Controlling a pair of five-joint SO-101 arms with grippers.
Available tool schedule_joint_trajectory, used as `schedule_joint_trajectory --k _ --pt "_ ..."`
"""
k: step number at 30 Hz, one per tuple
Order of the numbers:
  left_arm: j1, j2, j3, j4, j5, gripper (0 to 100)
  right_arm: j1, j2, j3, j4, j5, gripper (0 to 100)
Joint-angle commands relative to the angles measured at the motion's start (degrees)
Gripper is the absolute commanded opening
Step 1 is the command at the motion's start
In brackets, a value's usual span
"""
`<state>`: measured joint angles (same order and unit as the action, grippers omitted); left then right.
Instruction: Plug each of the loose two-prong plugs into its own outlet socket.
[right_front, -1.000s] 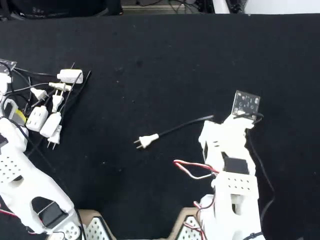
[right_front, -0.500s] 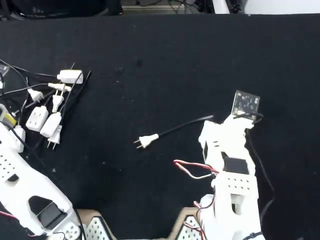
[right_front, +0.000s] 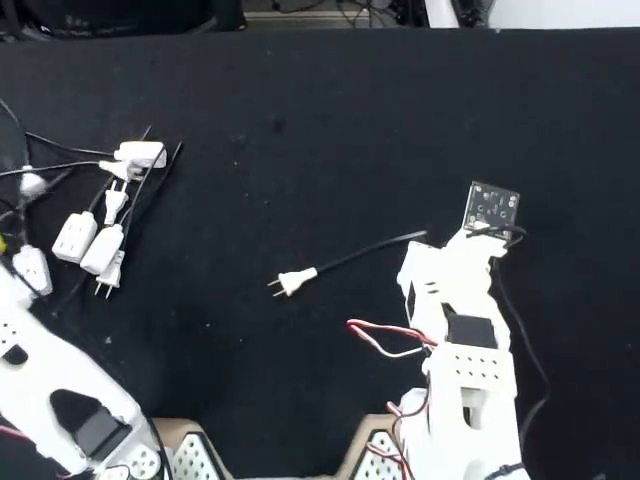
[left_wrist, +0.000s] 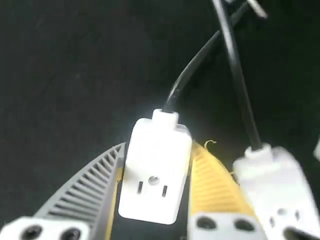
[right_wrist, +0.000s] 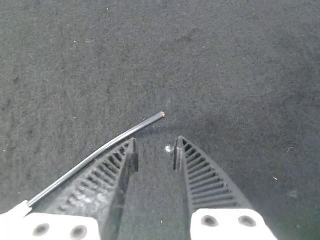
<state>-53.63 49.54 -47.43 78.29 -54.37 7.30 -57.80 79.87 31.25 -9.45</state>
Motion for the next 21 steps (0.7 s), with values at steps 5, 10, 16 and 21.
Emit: schedule_joint_trajectory --k 5,10,16,21 --pt "-1.1 -1.0 -20.4 22.9 6.0 3 -0.6 -1.4 -3.2 -1.4 -0.4 12.1" --pt "-2.2 -2.2 -26.3 22.5 11.6 3 -0.6 -1.5 -3.2 -1.3 -0.4 12.1" --pt "-5.3 -7.3 -29.2 22.5 12.0 3 -0.6 -1.5 -3.2 -1.3 -0.4 12.1" --pt "-6.6 -11.1 -28.7 22.5 11.5 3 -0.6 -1.5 -3.2 -1.3 -0.4 12.1"
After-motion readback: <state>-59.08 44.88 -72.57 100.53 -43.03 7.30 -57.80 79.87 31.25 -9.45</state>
